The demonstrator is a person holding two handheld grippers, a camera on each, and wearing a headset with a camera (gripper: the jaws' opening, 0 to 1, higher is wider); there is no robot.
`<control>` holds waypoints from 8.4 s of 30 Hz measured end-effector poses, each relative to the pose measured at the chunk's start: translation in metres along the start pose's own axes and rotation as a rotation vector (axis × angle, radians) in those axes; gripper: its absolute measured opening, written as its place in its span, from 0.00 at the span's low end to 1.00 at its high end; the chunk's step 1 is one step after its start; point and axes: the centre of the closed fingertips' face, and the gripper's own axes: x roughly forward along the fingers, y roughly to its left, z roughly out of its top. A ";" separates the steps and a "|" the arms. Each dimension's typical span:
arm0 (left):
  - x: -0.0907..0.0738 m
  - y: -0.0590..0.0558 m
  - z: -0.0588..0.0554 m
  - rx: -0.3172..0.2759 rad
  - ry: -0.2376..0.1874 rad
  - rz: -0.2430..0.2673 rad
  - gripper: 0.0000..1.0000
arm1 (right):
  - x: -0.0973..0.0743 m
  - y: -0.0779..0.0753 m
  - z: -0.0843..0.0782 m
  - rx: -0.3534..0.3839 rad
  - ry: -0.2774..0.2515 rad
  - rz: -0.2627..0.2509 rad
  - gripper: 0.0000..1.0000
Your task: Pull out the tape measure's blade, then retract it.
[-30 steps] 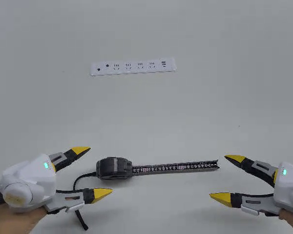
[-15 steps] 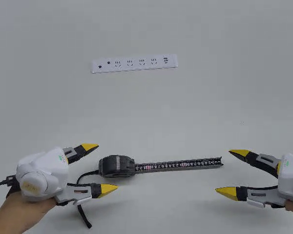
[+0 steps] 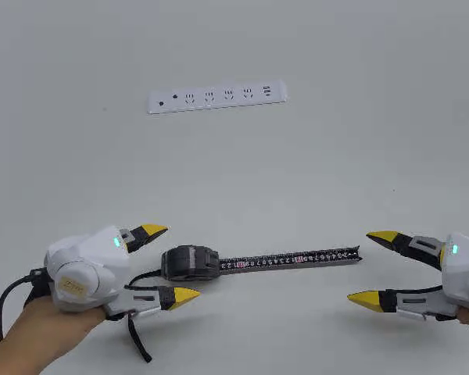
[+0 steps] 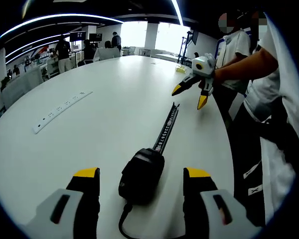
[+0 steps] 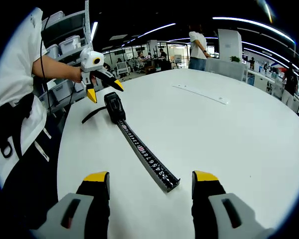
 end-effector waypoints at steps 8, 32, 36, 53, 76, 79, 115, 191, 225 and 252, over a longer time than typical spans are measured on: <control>0.001 0.003 -0.002 -0.091 0.010 0.065 0.66 | 0.001 -0.002 0.000 0.001 -0.005 -0.003 0.67; 0.005 0.000 -0.009 -0.418 -0.017 0.308 0.75 | 0.006 -0.009 0.007 0.015 -0.039 -0.014 0.67; 0.002 0.001 -0.011 -0.477 -0.037 0.363 0.76 | 0.006 -0.010 0.009 0.016 -0.044 -0.016 0.67; 0.006 0.003 -0.015 -0.602 -0.042 0.462 0.81 | 0.006 -0.014 0.007 0.026 -0.045 -0.006 0.67; 0.012 0.005 -0.013 -0.690 -0.130 0.564 0.80 | 0.006 -0.013 0.011 0.037 -0.061 -0.009 0.67; 0.014 0.005 -0.013 -0.672 -0.118 0.571 0.79 | 0.006 -0.013 0.011 0.037 -0.062 -0.010 0.67; 0.019 0.012 -0.031 -0.724 -0.060 0.615 0.67 | 0.024 -0.025 -0.024 -0.025 0.000 0.089 0.44; 0.022 0.009 -0.032 -0.796 -0.047 0.636 0.58 | 0.031 -0.014 -0.022 -0.140 -0.039 0.160 0.13; 0.023 0.009 -0.031 -0.799 -0.049 0.635 0.58 | 0.066 0.012 0.000 -0.143 -0.074 0.234 0.11; 0.023 0.009 -0.030 -0.795 -0.052 0.630 0.58 | 0.099 0.031 0.023 -0.134 -0.108 0.293 0.11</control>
